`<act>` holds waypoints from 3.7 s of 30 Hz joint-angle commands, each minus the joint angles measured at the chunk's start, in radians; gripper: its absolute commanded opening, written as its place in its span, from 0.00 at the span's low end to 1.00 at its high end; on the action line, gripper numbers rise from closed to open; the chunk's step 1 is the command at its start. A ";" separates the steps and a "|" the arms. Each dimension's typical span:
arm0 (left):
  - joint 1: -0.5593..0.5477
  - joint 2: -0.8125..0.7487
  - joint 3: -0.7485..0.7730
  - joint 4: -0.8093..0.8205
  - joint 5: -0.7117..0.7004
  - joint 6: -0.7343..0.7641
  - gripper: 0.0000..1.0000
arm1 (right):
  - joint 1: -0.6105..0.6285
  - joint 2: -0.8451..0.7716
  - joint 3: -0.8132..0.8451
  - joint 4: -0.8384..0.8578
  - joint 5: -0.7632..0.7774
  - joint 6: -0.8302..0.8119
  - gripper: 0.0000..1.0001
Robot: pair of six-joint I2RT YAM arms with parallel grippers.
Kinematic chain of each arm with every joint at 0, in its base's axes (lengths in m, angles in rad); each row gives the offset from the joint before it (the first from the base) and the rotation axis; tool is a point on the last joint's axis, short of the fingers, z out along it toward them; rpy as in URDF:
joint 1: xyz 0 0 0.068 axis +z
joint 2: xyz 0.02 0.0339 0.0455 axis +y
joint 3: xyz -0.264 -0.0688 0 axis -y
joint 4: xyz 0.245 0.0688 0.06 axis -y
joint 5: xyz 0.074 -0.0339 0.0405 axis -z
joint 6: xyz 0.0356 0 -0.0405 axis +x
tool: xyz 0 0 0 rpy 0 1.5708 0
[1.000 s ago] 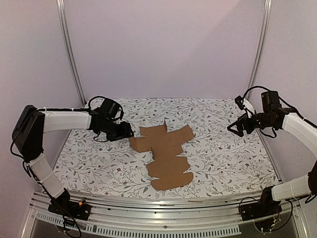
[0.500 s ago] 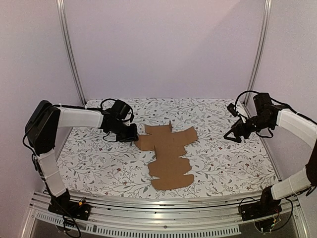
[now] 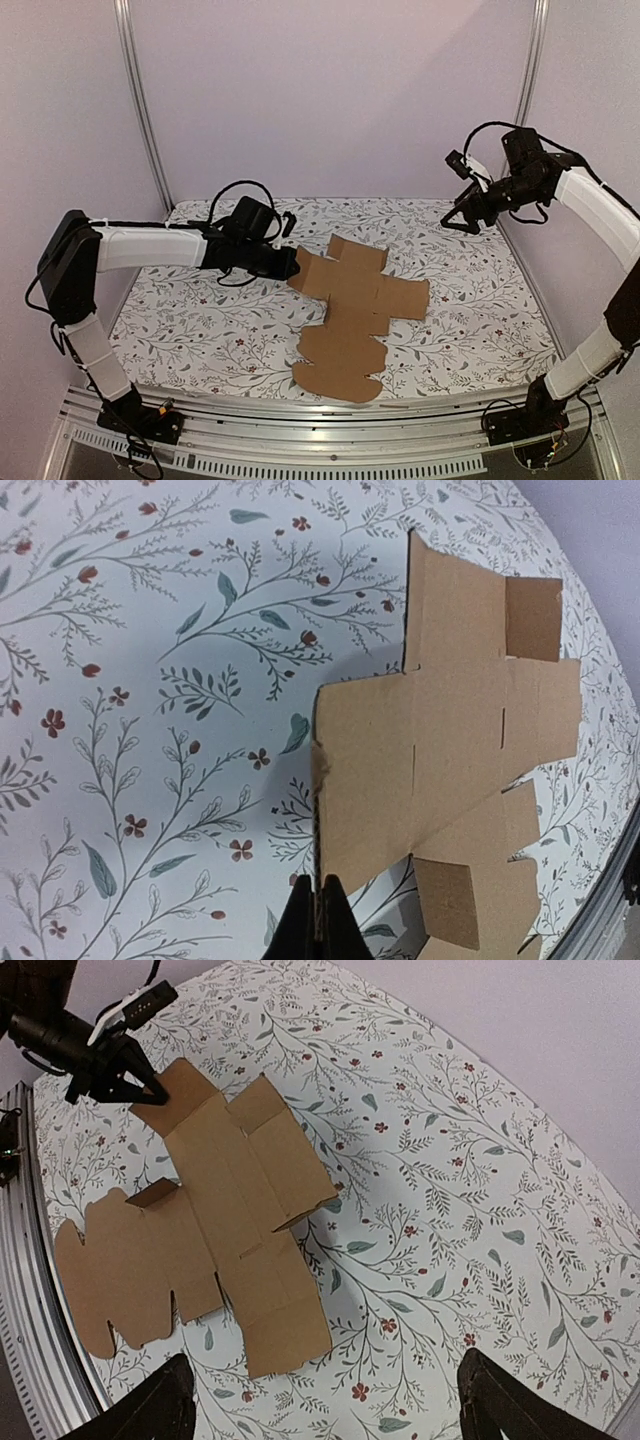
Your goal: Fold the paper box
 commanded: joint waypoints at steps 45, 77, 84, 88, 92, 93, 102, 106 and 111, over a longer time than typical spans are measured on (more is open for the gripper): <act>-0.097 -0.152 -0.128 0.332 -0.031 0.407 0.01 | 0.267 0.617 0.628 -0.356 0.003 -0.008 0.18; 0.238 -0.163 -0.297 0.625 0.235 0.074 0.61 | 0.425 0.472 0.514 -0.285 0.299 -0.211 0.00; 0.214 0.005 -0.307 0.855 0.447 0.014 0.57 | 0.477 0.451 0.451 -0.175 0.395 -0.241 0.00; 0.174 0.091 -0.272 0.886 0.554 0.002 0.54 | 0.479 0.465 0.455 -0.149 0.417 -0.224 0.00; 0.132 0.122 -0.265 0.907 0.607 0.007 0.54 | 0.479 0.480 0.462 -0.135 0.441 -0.215 0.00; 0.124 0.127 -0.267 0.920 0.617 0.003 0.54 | 0.479 0.482 0.464 -0.135 0.444 -0.214 0.00; 0.074 0.173 -0.231 0.974 0.605 -0.048 0.54 | 0.479 0.520 0.505 -0.123 0.429 -0.194 0.00; 0.074 0.158 -0.244 0.923 0.471 -0.064 0.54 | 0.479 0.518 0.490 -0.124 0.413 -0.202 0.00; 0.084 0.098 -0.275 0.759 0.229 -0.028 0.56 | 0.481 0.472 0.402 -0.059 0.443 -0.272 0.00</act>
